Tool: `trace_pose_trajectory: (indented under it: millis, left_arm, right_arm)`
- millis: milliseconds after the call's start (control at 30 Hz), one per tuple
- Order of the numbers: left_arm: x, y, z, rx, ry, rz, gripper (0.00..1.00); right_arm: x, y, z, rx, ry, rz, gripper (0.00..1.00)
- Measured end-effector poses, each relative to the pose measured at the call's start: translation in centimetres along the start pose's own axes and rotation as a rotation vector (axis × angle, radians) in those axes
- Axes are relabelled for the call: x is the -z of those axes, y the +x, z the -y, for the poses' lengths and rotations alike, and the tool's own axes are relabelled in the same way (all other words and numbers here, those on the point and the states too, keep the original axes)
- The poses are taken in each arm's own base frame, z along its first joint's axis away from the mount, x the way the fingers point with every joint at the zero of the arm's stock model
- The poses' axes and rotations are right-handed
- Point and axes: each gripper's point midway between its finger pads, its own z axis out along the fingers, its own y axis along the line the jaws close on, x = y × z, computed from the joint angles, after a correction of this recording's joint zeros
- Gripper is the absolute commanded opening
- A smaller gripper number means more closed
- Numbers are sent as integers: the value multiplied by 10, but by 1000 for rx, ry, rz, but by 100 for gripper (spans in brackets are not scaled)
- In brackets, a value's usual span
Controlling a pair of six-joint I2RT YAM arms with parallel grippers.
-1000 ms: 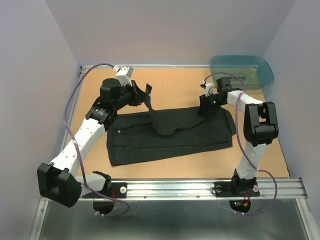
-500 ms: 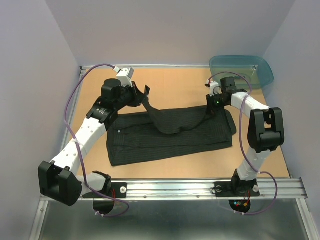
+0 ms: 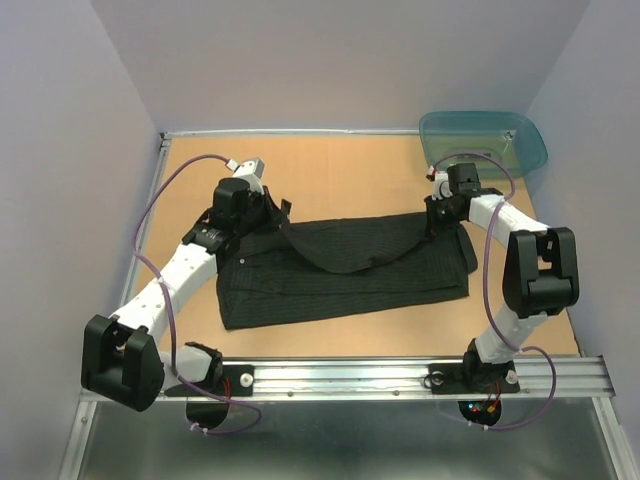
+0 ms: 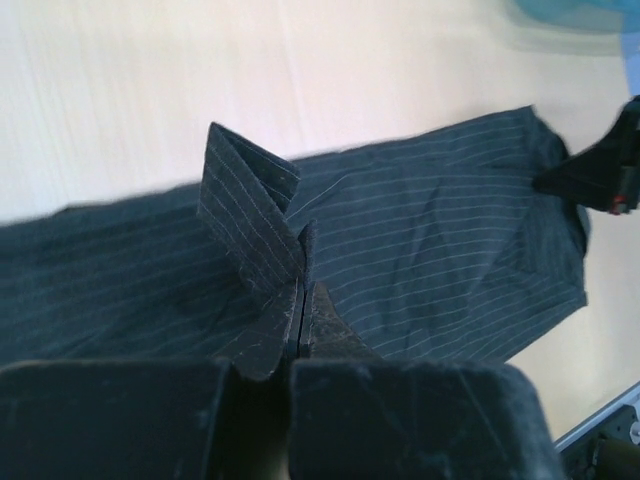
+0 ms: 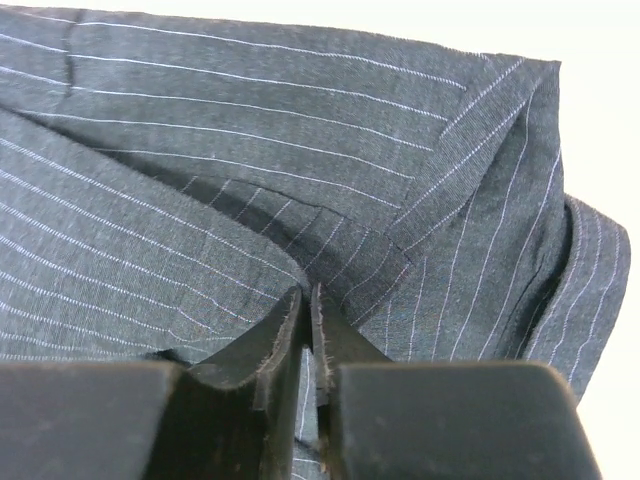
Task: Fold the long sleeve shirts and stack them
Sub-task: Fold the shirt
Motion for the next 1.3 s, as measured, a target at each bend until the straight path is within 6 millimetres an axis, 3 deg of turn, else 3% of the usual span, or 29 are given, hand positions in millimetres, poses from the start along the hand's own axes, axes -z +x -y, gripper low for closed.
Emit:
trace_pose_trajectory:
  millis: [200,467,567,700,733,800,933,1133,1200,1300]
  left_arm:
    - [4,32,-35,24,-125,-17,0]
    - [8,48,-61,74,-231,1,0]
    - [11,56,-70,108,-268,5,7]
    - [19,63,-83,144,-332,23,25]
    - [22,65,-86,147,-349,30,41]
    - [28,67,-94,159,-389,43,55]
    - [38,66,-106,163,-460,68,67]
    - [54,68,-124,154,-560,73,73]
    - [55,67,-123,133,-553,63,73]
    - [51,65,-103,66,-444,31,73]
  right_arm:
    - [-1,7,4,-38,31,-13,35]
    - [14,-8,-9,-63,-18,53,59]
    - [24,-17,-15,-84,-34,93,68]
    - [39,-29,-20,-130,-34,149,68]
    - [43,-34,-21,-149,-31,174,68]
    - [51,-37,-21,-196,-18,208,68]
    - [61,-38,-20,-267,6,246,68]
    - [66,-29,-21,-329,18,264,68]
    - [67,-25,-21,-359,24,269,67]
    - [64,-16,-19,-411,44,264,67]
